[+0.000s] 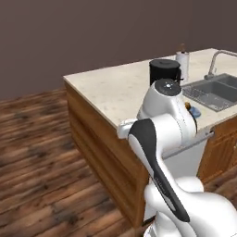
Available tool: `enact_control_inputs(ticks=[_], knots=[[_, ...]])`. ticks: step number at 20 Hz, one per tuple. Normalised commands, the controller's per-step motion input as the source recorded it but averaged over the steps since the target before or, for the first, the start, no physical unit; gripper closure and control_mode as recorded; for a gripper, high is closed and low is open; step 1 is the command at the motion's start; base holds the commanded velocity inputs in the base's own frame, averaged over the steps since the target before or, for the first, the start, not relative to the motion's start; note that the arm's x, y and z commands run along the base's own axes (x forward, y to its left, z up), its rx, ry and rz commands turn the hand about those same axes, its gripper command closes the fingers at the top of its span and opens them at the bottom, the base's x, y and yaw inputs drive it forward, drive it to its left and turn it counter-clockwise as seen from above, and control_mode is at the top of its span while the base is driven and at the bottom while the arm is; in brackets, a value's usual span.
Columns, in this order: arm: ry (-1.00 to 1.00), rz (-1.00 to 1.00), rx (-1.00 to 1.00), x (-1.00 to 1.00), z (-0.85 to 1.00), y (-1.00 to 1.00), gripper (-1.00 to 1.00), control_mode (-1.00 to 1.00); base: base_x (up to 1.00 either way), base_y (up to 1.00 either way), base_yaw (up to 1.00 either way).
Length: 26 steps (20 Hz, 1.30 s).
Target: Pick the peach and orange from the fridge and place them on the plate next to the blender to make a fruit smoothie.
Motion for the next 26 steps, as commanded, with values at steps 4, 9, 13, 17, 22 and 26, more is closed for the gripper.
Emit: enact_control_inputs(ticks=[4, 9, 13, 17, 22, 26], knots=[[0.00, 0.00, 0.00, 0.00, 0.00, 0.00, 1.00, 1.00, 0.52, -1.00, -0.42], [0.00, 0.00, 0.00, 0.00, 0.00, 0.00, 1.00, 1.00, 0.98, -1.00, -0.21], [0.00, 0.00, 0.00, 0.00, 0.00, 0.00, 1.00, 1.00, 0.99, -1.00, -0.05], [0.00, 0.00, 0.00, 0.00, 0.00, 0.00, 1.00, 1.00, 1.00, -1.00, 0.19], [0.00, 0.00, 0.00, 0.00, 0.00, 0.00, 1.00, 1.00, 0.69, -0.84, 0.39], [0.00, 0.00, 0.00, 0.00, 0.00, 0.00, 1.00, 1.00, 0.46, -0.43, 0.47]])
